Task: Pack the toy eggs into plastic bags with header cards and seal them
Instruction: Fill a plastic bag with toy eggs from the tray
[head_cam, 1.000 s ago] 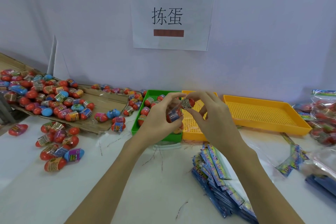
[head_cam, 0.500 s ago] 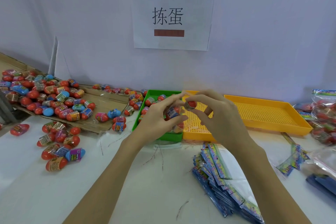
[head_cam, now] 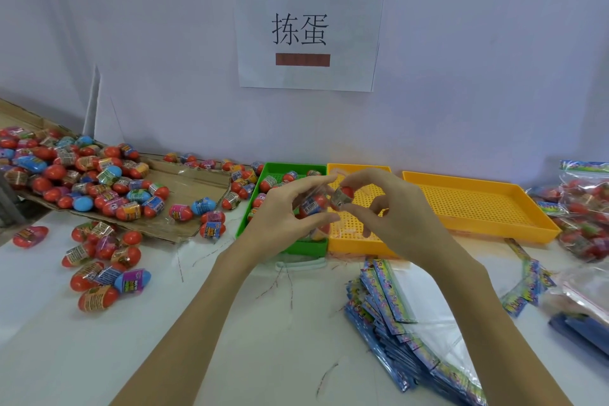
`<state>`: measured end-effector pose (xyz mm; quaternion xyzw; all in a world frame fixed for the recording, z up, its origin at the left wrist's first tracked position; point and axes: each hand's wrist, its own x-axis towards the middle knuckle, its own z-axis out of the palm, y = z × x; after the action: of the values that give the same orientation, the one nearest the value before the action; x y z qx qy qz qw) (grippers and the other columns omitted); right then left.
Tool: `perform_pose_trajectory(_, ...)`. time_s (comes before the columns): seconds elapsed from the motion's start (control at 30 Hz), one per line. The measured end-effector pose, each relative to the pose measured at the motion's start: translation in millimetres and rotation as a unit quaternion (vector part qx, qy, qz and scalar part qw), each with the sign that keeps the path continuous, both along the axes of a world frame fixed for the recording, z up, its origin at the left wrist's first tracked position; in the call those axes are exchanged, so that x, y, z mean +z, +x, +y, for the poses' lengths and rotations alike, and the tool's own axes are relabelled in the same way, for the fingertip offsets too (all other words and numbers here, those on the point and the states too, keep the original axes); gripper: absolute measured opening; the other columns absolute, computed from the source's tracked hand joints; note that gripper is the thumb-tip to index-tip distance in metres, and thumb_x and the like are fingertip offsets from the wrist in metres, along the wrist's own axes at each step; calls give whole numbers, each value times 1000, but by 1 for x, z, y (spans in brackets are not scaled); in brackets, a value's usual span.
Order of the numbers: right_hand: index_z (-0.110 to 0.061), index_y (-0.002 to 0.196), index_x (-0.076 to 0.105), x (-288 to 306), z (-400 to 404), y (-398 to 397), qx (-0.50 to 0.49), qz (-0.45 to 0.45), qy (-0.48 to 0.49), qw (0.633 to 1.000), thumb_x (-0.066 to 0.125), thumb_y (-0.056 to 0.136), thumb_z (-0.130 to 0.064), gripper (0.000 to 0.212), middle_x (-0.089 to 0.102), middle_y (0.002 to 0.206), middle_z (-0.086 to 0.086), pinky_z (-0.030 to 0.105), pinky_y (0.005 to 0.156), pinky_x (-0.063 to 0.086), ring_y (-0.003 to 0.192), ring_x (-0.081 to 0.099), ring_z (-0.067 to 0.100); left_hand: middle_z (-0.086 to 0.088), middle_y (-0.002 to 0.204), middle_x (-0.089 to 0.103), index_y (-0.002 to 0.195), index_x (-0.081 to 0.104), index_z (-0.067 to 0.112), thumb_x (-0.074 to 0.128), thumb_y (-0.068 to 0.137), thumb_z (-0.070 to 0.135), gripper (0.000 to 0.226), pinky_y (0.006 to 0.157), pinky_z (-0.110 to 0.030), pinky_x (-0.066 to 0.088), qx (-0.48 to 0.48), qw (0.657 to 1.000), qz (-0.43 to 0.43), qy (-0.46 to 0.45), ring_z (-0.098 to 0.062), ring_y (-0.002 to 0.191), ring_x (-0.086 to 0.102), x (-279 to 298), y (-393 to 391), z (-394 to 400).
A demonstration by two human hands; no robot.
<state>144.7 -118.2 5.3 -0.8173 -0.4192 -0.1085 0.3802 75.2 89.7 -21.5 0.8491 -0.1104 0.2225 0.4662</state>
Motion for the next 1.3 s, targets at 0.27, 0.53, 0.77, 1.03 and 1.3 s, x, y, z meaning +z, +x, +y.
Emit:
perform_pose_trajectory(0.27,-40,126,65,-8,10,0,3,33,-42,999,73,89,-47,38,55,116,-20,19,63,57,69,69,4,4,133,69,143,62,19,80,86,28,60,108,-32,53,20,1000,1,2,-7,125,62,0,-1,0)
perform_pose_trajectory(0.53,-30,120,63,-13,13,-3,-4,27,-35,999,74,94,-24,29,65,106,-14,9,63,49,69,67,0,8,112,76,129,71,14,83,87,14,43,82,-17,57,29,995,7,-92,-7,103,72,3,-1,2)
perform_pose_trajectory(0.77,-31,97,77,-2,7,-4,-8,-20,30,999,64,100,-8,27,62,98,-7,16,71,49,86,60,7,0,109,79,114,76,16,77,91,26,25,91,-33,62,12,978,25,-209,-19,106,75,10,-3,-2)
perform_pose_trajectory(1.03,-27,120,71,9,12,-16,-91,-106,153,978,68,99,-29,21,60,93,-10,30,76,51,82,57,9,-10,95,80,98,79,17,67,101,18,12,71,-27,61,26,941,-27,-335,-25,83,78,20,-4,-16)
perform_pose_trajectory(1.3,-27,98,78,11,7,-11,-76,62,126,987,76,92,-25,6,73,83,-14,13,67,46,78,67,2,-14,94,80,100,76,5,63,103,13,16,69,-37,65,-8,936,65,-347,-35,81,78,12,-7,-45)
